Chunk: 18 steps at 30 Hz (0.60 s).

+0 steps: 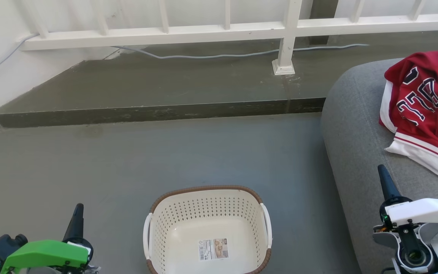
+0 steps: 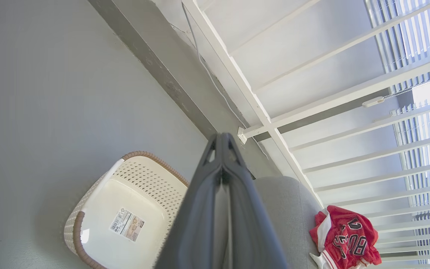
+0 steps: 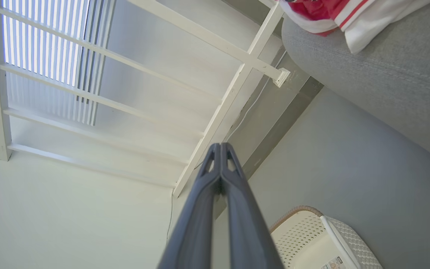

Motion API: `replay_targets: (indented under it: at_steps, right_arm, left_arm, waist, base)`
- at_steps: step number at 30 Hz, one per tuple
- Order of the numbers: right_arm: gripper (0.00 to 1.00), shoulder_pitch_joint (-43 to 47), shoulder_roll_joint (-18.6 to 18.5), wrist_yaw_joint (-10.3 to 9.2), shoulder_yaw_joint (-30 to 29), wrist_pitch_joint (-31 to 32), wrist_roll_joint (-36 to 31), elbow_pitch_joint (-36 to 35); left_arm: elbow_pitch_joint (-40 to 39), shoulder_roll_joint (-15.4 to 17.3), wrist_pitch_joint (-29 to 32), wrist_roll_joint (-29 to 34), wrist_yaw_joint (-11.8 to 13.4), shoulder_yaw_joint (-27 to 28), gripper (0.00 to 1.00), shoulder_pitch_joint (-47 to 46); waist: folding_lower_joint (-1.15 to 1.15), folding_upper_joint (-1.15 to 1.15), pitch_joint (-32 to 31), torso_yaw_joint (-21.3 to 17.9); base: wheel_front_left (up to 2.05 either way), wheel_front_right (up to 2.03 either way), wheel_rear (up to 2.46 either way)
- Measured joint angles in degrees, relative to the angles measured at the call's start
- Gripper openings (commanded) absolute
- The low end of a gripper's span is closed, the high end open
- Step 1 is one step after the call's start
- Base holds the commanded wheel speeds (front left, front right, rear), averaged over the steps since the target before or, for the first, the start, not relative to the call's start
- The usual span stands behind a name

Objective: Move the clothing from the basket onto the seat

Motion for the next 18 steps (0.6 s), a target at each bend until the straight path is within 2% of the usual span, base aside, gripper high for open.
replay_targets:
  at_steps: [18]
  right_arm:
    - [0.0,-1.38,0.66,2.64,-3.36,3.09,12.94,1.38]
  left_arm:
    - [1.91,-1.38,3.48,-11.32,-2.93,2.88,0.0,-2.41]
  waist:
    - [0.0,0.0,0.21,0.36]
  base:
    - [0.0,0.0,0.0]
